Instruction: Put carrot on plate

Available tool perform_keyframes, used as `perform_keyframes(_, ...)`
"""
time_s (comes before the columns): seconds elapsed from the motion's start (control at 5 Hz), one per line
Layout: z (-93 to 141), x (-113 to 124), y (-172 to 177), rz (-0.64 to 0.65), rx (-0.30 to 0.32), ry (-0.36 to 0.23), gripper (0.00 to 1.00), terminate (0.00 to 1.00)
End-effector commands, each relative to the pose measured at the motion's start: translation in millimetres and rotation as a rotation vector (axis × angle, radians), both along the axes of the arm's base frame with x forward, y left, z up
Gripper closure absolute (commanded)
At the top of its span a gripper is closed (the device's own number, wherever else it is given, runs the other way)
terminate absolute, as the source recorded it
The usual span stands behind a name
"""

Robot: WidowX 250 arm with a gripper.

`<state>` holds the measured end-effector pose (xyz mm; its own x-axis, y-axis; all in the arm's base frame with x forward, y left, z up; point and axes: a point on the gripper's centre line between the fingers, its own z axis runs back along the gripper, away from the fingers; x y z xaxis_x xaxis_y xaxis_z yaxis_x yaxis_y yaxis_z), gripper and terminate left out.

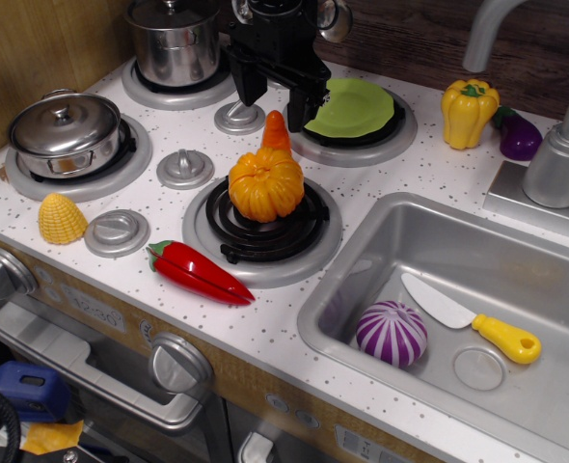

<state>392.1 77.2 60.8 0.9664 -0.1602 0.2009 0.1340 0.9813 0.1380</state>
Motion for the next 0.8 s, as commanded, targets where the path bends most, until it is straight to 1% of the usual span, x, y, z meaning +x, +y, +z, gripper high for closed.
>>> perform_keyframes(0.0, 0, 0, 0, 0.000, 0.000, 0.000, 0.00, 0.00)
perform_keyframes(0.4, -21, 5, 3, 0.010, -0.021, -0.016, 0.00, 0.00)
perform_keyframes(0.6, -21, 5, 5, 0.015, -0.016, -0.015, 1.00, 0.00)
